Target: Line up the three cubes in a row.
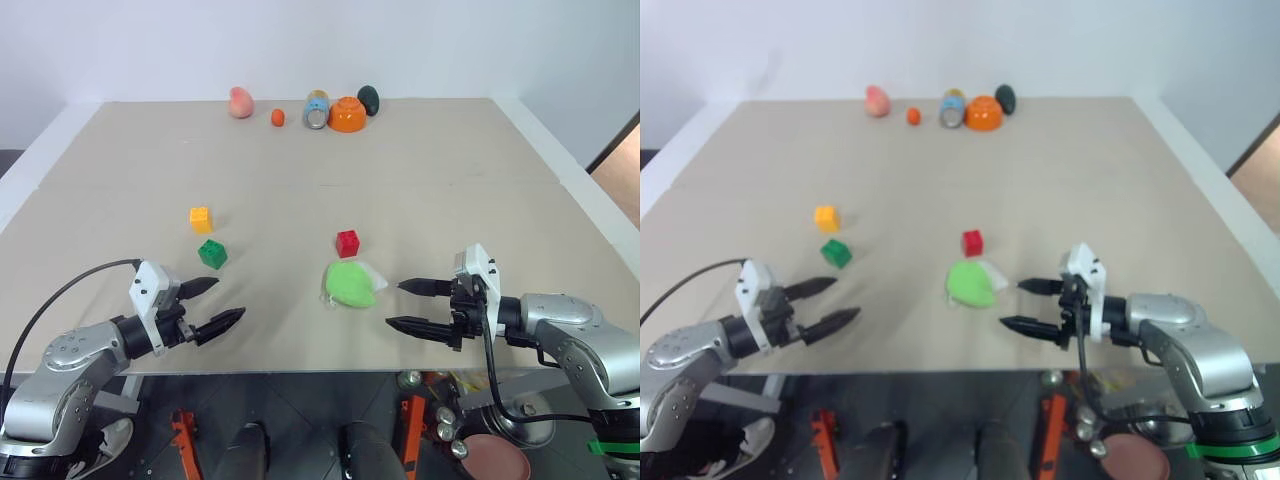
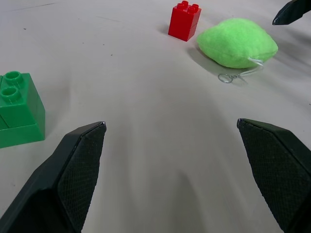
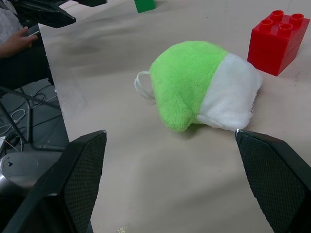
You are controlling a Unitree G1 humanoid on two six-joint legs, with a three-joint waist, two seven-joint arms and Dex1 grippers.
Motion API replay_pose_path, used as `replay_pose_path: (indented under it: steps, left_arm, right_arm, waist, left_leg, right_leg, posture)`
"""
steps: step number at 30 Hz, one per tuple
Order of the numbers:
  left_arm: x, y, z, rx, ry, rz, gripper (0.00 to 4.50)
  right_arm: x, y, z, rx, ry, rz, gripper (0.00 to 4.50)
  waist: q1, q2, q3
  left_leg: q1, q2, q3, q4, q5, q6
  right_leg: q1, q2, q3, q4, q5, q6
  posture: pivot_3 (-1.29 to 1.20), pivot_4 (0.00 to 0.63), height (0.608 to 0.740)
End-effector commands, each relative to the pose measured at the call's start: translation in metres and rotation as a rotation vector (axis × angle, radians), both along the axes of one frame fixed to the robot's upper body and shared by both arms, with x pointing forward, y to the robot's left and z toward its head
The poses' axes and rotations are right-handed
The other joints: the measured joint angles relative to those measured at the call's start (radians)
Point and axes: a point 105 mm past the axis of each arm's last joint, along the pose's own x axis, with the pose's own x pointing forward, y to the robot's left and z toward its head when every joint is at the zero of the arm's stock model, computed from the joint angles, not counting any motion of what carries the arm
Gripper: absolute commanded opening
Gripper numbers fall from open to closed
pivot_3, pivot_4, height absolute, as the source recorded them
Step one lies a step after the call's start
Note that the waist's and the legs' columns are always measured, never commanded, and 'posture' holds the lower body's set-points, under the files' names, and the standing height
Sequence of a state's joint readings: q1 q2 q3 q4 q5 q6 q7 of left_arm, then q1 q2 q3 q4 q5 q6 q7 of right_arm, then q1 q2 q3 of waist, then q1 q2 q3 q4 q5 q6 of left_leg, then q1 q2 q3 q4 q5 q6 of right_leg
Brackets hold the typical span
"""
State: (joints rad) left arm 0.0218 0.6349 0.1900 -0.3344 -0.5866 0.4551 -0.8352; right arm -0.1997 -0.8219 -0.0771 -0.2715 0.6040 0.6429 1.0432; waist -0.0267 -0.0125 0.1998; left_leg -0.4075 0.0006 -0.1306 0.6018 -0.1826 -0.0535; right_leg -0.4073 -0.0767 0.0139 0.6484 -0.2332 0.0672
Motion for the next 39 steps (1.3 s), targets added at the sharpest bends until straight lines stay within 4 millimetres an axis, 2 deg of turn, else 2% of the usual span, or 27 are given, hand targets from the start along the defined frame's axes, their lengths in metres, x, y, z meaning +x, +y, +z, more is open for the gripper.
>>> replay_pose_path:
  steps: [1,4,9,12,16,19,29,33,39]
  left_arm:
    - [0.007,-0.005,0.013,-0.009,-0.094,0.003,4.49]
    - [0.004,-0.022,0.023,-0.061,-0.089,-0.11,4.49]
    - [0.008,-0.035,0.03,-0.008,-0.209,-0.2,4.49]
    - [0.003,-0.049,0.032,0.002,-0.232,-0.298,4.49]
    - [-0.012,-0.06,0.035,0.006,-0.24,-0.434,4.49]
    - [-0.024,-0.063,0.032,0.023,-0.219,-0.521,4.49]
    - [-0.029,-0.062,0.03,0.055,-0.244,-0.53,4.49]
    - [-0.029,-0.061,0.026,0.059,-0.25,-0.512,4.49]
    - [-0.027,-0.058,0.021,0.054,-0.255,-0.475,4.49]
  right_arm:
    - [0.0,-0.002,0.014,-0.005,-0.065,-0.006,4.36]
    - [0.003,-0.004,0.019,-0.028,-0.097,-0.01,4.36]
    - [0.015,-0.004,0.036,-0.056,-0.184,-0.024,4.36]
    - [0.028,0.001,0.059,-0.038,-0.247,-0.016,4.36]
    - [0.034,0.013,0.067,-0.048,-0.272,0.054,4.36]
    - [0.04,0.028,0.061,-0.073,-0.272,0.12,4.36]
    - [0.073,0.056,0.025,-0.171,-0.269,0.201,4.36]
    - [0.075,0.062,0.008,-0.227,-0.253,0.255,4.36]
    - [0.07,0.06,-0.017,-0.31,-0.215,0.318,4.36]
  waist:
    - [0.0,0.0,0.0]
    - [0.005,-0.001,0.0]
    - [0.004,-0.001,0.0]
    - [0.001,-0.001,0.0]
    - [0.002,-0.001,0.0]
    - [0.0,-0.001,0.0]
    - [-0.004,-0.001,0.0]
    - [-0.005,-0.001,0.0]
    - [-0.004,-0.001,0.0]
  left_leg:
    - [0.0,0.0,0.0,0.0,0.0,0.0]
    - [0.0,0.0,0.0,0.001,0.0,0.0]
    - [0.0,0.0,0.002,0.001,0.0,0.0]
    - [0.001,0.001,0.003,0.001,0.0,0.0]
    - [0.001,0.001,0.004,0.001,0.0,0.0]
    - [0.0,0.002,0.004,0.001,0.0,0.0]
    - [0.001,0.002,0.004,0.001,0.001,-0.001]
    - [0.001,0.002,0.004,0.001,0.001,-0.001]
    - [0.001,0.002,0.004,0.001,0.001,-0.001]
  right_leg:
    - [0.0,0.0,0.0,0.0,0.0,0.0]
    - [0.0,0.0,0.0,0.0,0.001,0.001]
    - [0.0,0.001,0.002,0.0,0.002,0.001]
    - [0.0,0.001,0.003,0.0,0.003,0.001]
    - [0.0,0.001,0.003,-0.001,0.003,0.002]
    - [0.0,0.002,0.003,-0.001,0.003,0.004]
    - [0.0,0.002,0.003,-0.001,0.005,0.003]
    - [0.0,0.003,0.003,-0.001,0.007,0.006]
    - [0.0,0.003,0.003,-0.001,0.006,0.006]
  posture:
    - [0.0,0.15,0.738]
    - [0.0,0.15,0.738]
    - [0.0,0.15,0.738]
    - [0.0,0.15,0.738]
    - [0.0,0.15,0.738]
    - [0.0,0.15,0.738]
    - [0.0,0.15,0.738]
    - [0.0,0.15,0.738]
    - [0.0,0.15,0.738]
